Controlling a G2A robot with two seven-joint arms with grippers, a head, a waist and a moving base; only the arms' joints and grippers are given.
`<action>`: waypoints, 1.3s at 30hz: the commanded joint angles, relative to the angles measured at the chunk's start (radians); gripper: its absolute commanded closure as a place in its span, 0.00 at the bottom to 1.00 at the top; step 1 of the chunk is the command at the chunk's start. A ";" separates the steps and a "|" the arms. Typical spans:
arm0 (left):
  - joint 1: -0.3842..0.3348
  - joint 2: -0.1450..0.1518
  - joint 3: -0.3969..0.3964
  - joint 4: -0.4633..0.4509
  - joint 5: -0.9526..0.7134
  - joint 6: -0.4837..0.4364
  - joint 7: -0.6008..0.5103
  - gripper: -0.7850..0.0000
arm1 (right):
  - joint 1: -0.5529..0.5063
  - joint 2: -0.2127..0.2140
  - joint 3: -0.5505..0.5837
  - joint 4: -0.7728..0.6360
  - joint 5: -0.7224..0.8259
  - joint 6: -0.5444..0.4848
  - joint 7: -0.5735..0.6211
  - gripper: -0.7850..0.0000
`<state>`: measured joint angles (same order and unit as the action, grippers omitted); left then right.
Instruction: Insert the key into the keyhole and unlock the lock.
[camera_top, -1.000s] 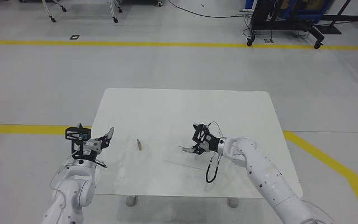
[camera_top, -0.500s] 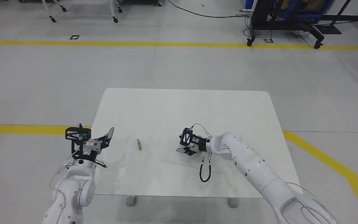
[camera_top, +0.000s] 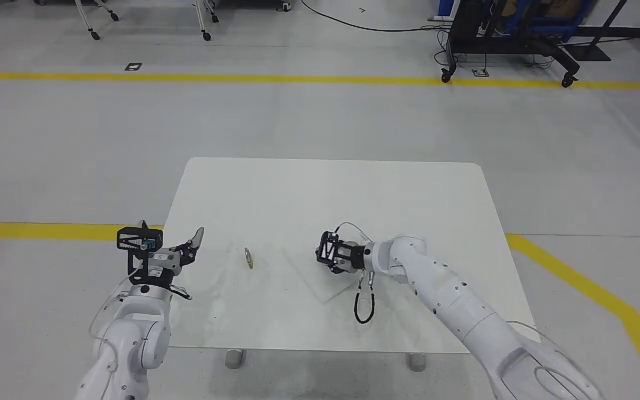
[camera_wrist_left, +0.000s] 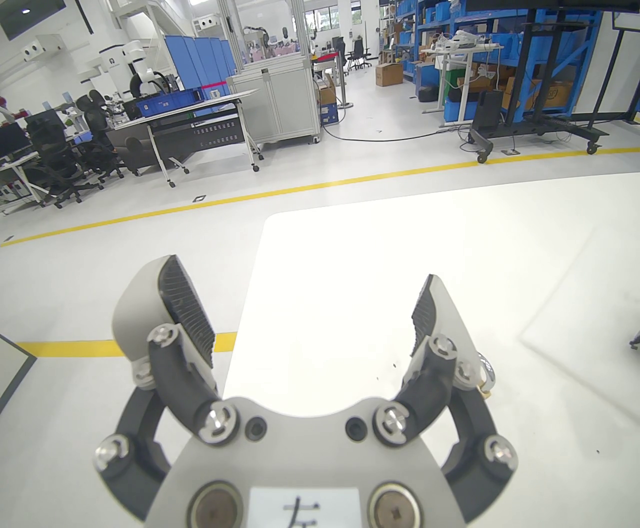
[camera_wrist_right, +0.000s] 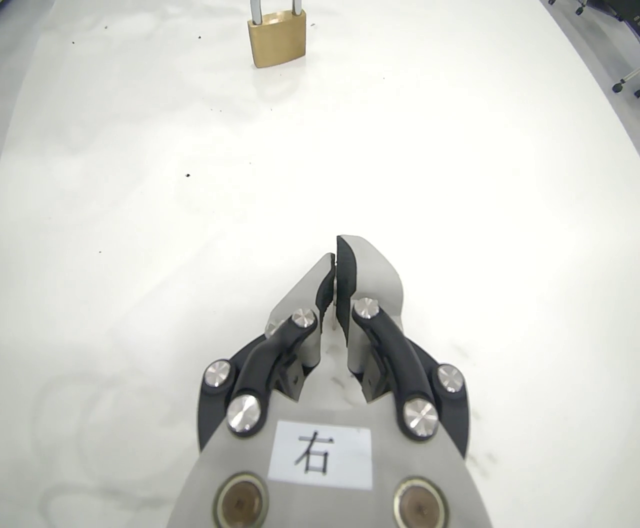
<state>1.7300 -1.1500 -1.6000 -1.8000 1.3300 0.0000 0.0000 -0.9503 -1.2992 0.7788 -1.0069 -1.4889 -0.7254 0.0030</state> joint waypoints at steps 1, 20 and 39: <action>0.000 0.000 0.000 0.000 0.000 0.000 0.000 0.00 | -0.008 0.004 0.006 -0.012 -0.021 0.021 -0.034 1.00; 0.008 -0.001 0.024 -0.020 0.005 -0.036 -0.002 0.00 | -0.059 0.021 0.057 -0.050 -0.019 0.117 -0.133 1.00; -0.097 -0.018 0.292 -0.064 0.138 -0.202 -0.176 0.00 | -0.073 0.011 0.081 -0.027 0.075 0.153 -0.114 1.00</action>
<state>1.6495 -1.1660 -1.3249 -1.8758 1.4594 -0.2017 -0.1608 -1.0242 -1.2877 0.8592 -1.0343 -1.4150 -0.5726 -0.1118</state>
